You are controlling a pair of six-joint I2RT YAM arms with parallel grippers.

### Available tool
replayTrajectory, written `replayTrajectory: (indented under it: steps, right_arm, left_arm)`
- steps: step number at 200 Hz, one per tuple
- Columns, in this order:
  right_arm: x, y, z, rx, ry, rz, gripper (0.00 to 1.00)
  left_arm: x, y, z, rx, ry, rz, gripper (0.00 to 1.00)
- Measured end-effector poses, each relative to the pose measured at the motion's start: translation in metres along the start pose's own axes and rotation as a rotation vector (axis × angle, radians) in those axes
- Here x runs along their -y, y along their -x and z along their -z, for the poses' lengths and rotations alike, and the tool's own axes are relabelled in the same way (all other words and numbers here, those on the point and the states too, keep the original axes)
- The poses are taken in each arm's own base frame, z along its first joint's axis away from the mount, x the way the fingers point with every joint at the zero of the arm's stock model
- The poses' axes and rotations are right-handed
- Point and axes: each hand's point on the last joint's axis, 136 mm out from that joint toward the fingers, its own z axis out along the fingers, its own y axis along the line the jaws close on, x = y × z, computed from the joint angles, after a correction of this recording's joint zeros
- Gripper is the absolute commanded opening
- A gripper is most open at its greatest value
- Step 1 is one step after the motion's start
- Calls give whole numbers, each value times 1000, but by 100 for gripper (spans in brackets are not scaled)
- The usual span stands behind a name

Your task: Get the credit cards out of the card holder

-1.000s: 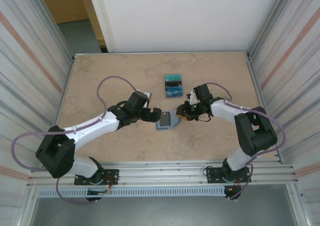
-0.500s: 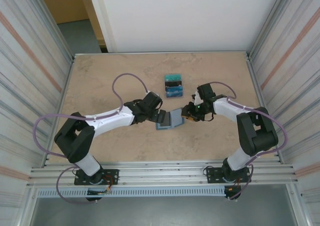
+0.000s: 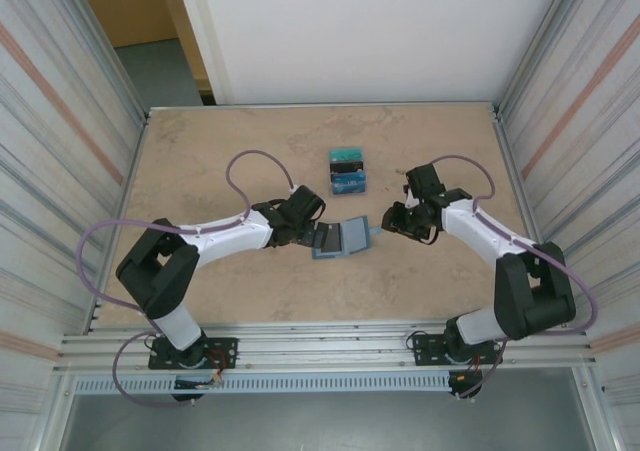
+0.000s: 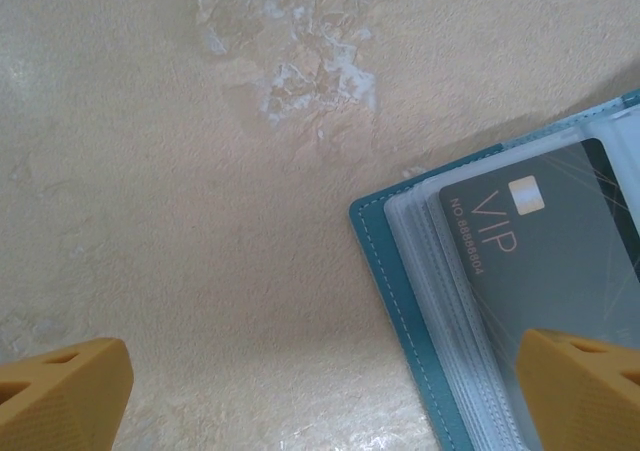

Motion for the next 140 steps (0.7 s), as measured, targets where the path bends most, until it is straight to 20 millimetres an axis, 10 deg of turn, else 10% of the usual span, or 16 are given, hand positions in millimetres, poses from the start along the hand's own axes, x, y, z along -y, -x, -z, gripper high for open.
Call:
replayTrajectory:
  steps: [80,140]
  right_arm:
    - [-61,5,68,193,200,115,38]
    - [-109,-12,53,120,303,210,27]
  left_arm:
    - [-7,-13,-9,-46,-32,73,99]
    - [-4,-18,-11,-64,-60,88,99]
